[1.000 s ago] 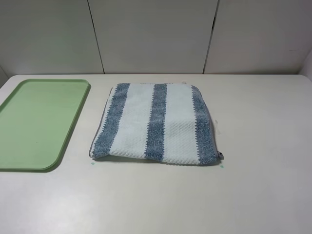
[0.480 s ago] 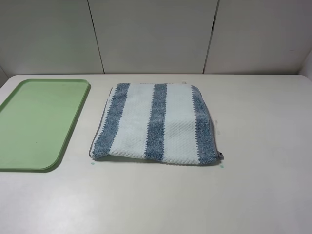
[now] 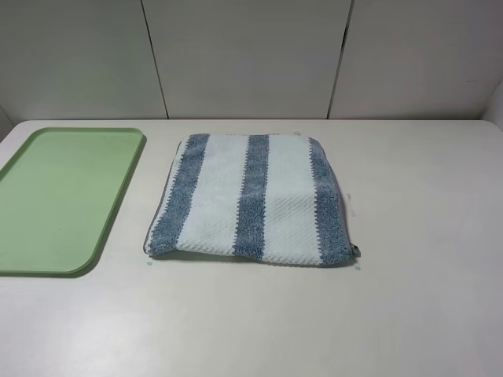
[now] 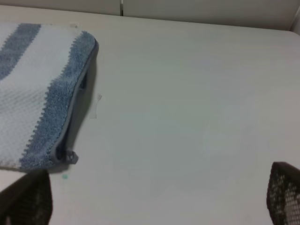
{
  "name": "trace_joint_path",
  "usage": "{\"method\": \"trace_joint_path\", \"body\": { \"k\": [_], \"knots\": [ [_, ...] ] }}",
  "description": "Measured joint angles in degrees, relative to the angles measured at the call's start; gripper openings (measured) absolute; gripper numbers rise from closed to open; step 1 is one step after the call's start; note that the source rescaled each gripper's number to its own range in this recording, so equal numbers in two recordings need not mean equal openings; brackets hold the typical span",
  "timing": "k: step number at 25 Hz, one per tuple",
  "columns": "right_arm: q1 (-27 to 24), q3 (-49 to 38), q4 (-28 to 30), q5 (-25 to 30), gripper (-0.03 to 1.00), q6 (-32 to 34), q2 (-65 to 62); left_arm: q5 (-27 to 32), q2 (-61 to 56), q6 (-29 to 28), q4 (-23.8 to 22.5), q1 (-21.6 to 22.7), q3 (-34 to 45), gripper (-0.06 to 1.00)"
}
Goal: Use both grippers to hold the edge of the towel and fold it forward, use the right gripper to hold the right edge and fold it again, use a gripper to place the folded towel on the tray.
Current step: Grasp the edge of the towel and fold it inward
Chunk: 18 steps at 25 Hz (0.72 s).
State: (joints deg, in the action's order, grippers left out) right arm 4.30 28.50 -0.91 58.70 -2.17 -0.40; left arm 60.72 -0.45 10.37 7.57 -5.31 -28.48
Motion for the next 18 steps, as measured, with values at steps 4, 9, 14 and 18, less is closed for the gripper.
{"method": "trace_joint_path", "body": {
  "k": [4,9,14,18],
  "knots": [
    [0.00,0.00,-0.36,0.00,1.00,-1.07,0.00,0.00,0.00,0.00,0.00,0.00,0.00,1.00],
    [0.00,1.13,-2.35,-1.93,1.00,-4.19,0.00,0.12,0.75,0.00,0.06,0.00,-0.07,1.00],
    [0.00,5.03,-3.10,-4.52,1.00,-7.71,6.00,0.17,8.24,3.38,0.25,0.00,-2.27,1.00],
    [0.00,6.44,-3.12,-5.50,1.00,-11.69,13.55,0.12,14.87,8.17,0.27,0.00,-4.71,1.00]
  ]
}}
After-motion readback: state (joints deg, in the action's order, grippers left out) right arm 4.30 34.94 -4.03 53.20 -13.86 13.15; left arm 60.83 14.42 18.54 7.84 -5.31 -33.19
